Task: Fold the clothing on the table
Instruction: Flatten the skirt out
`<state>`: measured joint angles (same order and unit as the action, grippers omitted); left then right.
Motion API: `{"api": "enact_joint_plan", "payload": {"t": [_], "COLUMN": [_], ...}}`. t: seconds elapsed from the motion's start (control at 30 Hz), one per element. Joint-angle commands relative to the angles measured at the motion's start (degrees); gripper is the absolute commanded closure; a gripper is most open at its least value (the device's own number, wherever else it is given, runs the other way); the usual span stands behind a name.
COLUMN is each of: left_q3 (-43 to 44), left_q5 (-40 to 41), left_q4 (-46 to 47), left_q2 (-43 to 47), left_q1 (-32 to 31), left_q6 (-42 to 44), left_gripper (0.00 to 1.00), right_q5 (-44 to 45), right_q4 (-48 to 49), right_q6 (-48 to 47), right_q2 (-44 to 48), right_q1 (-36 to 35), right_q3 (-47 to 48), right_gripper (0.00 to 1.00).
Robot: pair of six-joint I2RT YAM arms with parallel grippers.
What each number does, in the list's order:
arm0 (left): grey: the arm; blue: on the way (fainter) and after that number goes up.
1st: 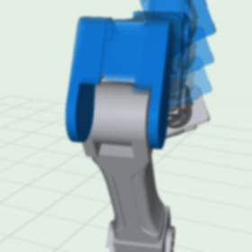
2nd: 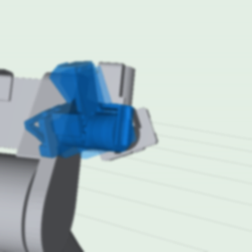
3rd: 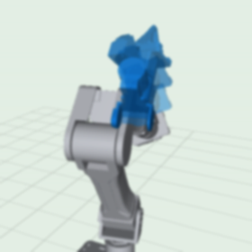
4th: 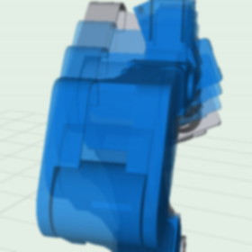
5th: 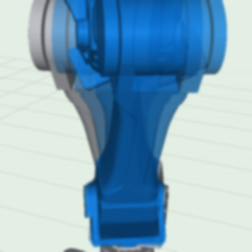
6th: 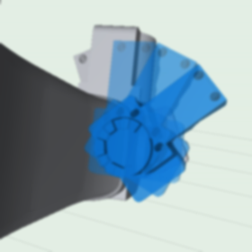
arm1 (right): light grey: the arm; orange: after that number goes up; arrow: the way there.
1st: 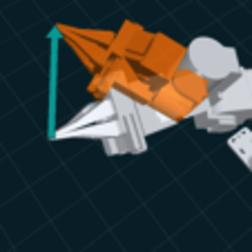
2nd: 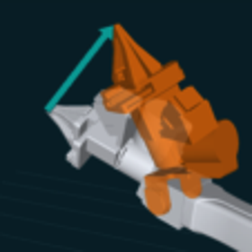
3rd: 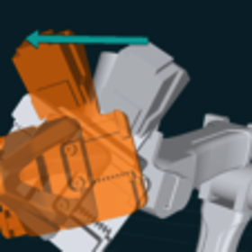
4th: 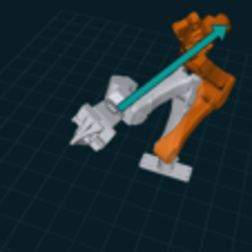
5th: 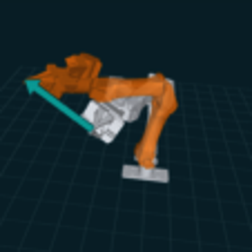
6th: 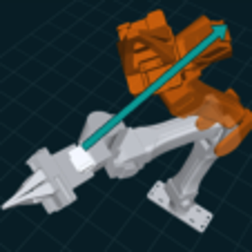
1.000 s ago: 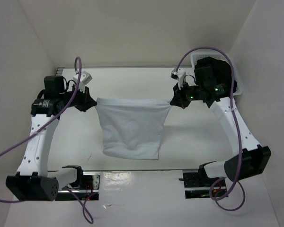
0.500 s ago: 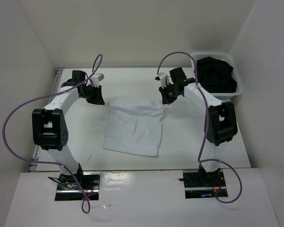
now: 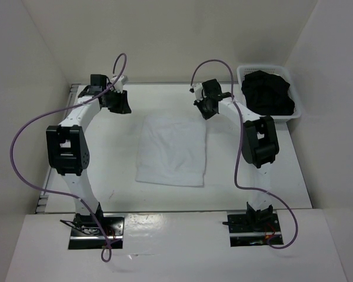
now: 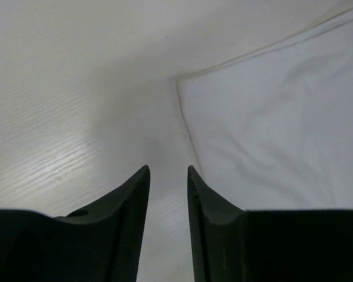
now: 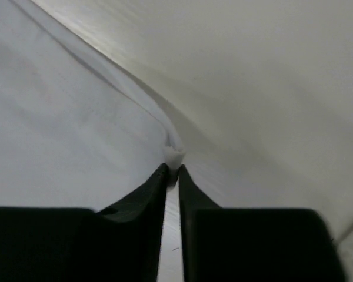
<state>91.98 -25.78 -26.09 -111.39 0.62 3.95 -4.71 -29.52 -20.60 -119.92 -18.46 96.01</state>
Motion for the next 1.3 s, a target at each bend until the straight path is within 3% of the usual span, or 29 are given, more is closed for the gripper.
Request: {"api": "enact_joint_plan", "payload": {"t": [0.0, 0.07, 0.17, 0.23, 0.33, 0.4, 0.43, 0.47, 0.53, 0.7, 1.0, 1.27], "left_q3": [-0.6, -2.7, -5.1, -6.0, -8.4, -10.7, -11.5, -12.2, -13.4, -18.6, -23.5, -24.8], "left_q5": [-0.3, 0.4, 1.1, 1.1, 2.7, 4.2, 4.9, 5.5, 6.8, 6.8, 8.6, 8.0], "left_q4": [0.9, 0.9, -0.2, -1.1, -3.9, -5.3, -6.1, -7.6, -9.6, -12.8, -13.5, -13.5], "left_q2": [1.0, 2.2, 5.6, 7.4, 12.6, 17.9, 19.5, 22.8, 25.9, 30.7, 38.4, 37.7], "left_q1": [0.3, 0.9, 2.0, 2.7, 4.4, 6.4, 7.2, 8.9, 10.4, 14.8, 17.1, 17.1], "left_q6": [-1.7, -1.7, -2.2, -2.2, -2.2, -2.2, -2.2, -2.2, -1.6, -1.0, -1.0, -1.0], "left_gripper": [0.61, 0.61, 0.61, 0.53, 0.41, 0.25, 0.2, 0.09, 0.01, 0.01, 0.01, 0.01], "right_q5": [13.4, 19.4, 24.3, 24.3, 13.8, 6.7, 5.2, 4.6, 4.0, 5.3, 9.2, 11.2], "right_q4": [6.0, 7.8, 9.8, 8.9, 3.2, -0.2, -1.4, -3.2, -4.6, -5.8, -7.2, -9.8], "right_q6": [0.6, 1.2, 3.2, 5.5, 6.1, 6.1, 5.2, 5.2, 6.2, 10.6, 16.3, 19.9], "right_q2": [-0.9, -0.1, 3.2, 4.9, 9.3, 12.8, 13.4, 13.4, 13.4, 7.4, -1.1, -3.0], "right_q1": [-0.5, -0.5, -0.5, -0.5, -1.8, -5.5, -7.4, -11.3, -15.0, -22.4, -22.9, -22.9], "right_q3": [1.7, -0.5, -1.7, -1.7, 2.4, 2.4, 1.8, 1.8, 0.5, 0.0, 4.6, 4.6], "right_gripper": [0.77, 0.45, 0.16, 0.1, 0.08, 0.08, 0.07, 0.07, 0.07, 0.06, 0.05, 0.05]}}
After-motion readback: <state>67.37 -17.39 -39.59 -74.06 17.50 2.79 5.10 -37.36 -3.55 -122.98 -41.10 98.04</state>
